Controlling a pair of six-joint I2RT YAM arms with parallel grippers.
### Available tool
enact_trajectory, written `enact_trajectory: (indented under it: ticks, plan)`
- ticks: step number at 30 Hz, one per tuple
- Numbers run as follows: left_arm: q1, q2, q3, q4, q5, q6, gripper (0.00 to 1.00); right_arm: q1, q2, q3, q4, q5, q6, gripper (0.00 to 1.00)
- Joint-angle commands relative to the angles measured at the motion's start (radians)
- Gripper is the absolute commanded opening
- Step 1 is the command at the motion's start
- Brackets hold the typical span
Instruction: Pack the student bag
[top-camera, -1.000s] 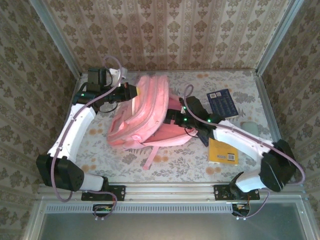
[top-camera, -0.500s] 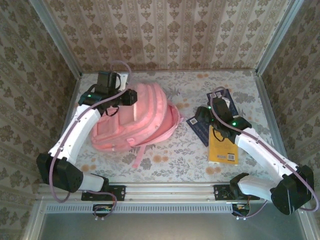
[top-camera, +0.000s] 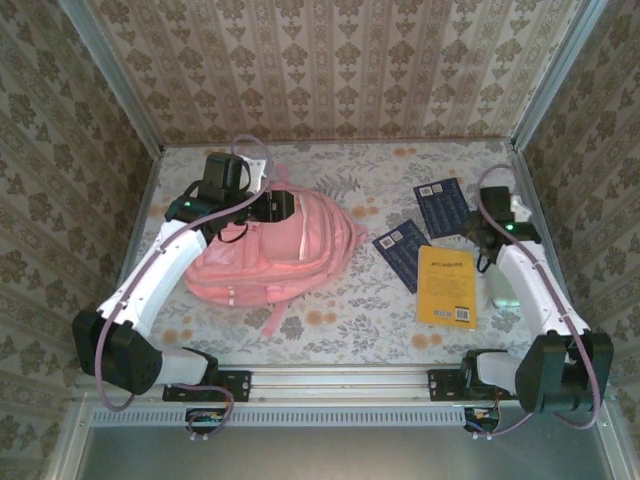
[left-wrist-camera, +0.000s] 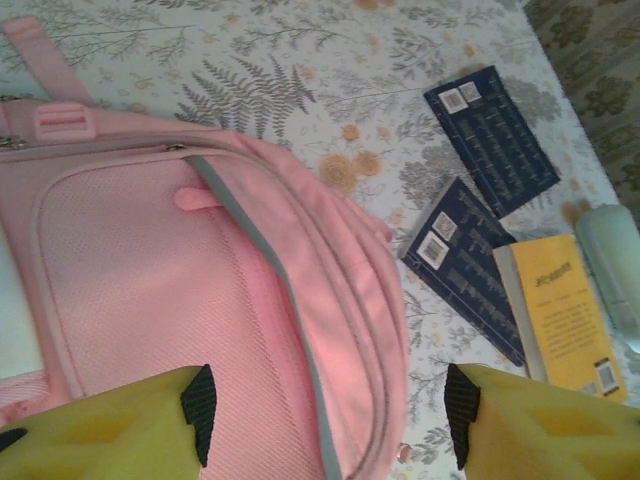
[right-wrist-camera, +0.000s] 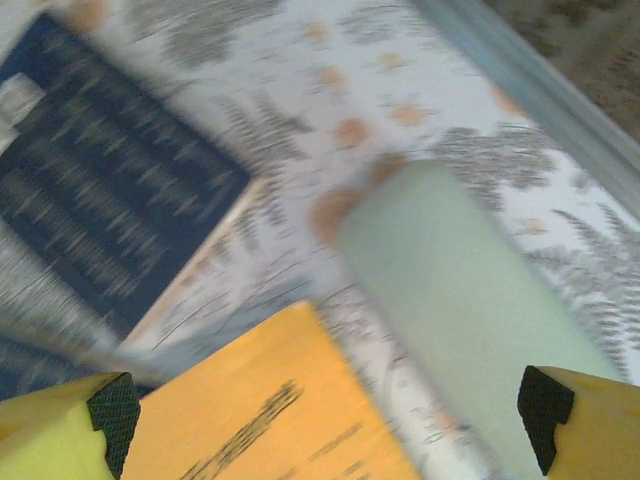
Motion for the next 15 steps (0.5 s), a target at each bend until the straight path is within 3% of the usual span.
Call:
enact_trajectory:
  ticks: [1,4,8,15]
  plan:
    - [-0.022,-0.050,-0.008,0.051,0.048,-0.016,0.67,-0.135,0.053,-0.013,-0.023,-0.060,0.032,1.00]
    - [-0.059,-0.070,-0.005,0.047,0.041,-0.001,0.68,-0.293,0.105,-0.038,0.016,-0.192,0.061,1.00]
    - [-0.072,-0.089,-0.010,0.047,0.025,0.012,0.70,-0.427,0.156,-0.102,0.122,-0.377,0.069,1.00]
    - [-0.080,-0.098,-0.005,0.047,0.030,0.020,0.71,-0.430,0.150,-0.176,0.226,-0.543,0.096,1.00]
